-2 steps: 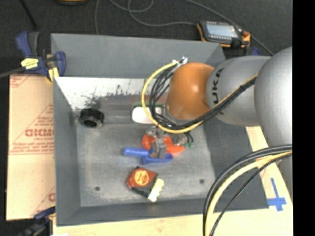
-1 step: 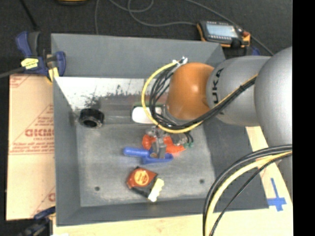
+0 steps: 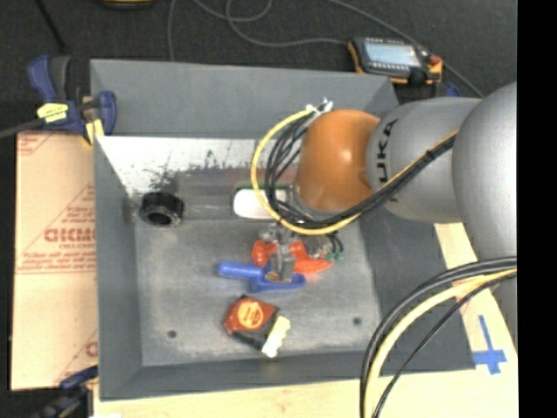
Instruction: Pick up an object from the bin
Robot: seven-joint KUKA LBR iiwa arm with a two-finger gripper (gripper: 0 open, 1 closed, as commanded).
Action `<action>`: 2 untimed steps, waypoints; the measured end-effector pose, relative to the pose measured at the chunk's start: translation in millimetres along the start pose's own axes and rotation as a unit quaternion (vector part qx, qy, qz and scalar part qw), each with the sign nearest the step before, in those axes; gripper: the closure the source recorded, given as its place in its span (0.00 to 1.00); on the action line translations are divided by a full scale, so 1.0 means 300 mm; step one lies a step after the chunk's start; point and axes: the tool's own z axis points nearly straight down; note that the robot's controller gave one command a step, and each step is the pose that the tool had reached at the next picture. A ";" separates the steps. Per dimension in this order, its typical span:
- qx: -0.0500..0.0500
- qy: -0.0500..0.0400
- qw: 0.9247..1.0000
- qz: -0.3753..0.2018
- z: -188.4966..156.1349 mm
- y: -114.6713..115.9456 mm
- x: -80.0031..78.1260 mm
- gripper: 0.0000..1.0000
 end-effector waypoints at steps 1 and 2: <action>-0.001 0.003 1.000 0.000 -0.046 0.001 0.004 1.00; 0.000 0.003 1.000 0.000 -0.091 0.002 0.003 1.00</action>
Offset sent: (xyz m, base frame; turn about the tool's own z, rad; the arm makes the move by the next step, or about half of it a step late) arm 0.0002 0.0002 0.0203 0.0000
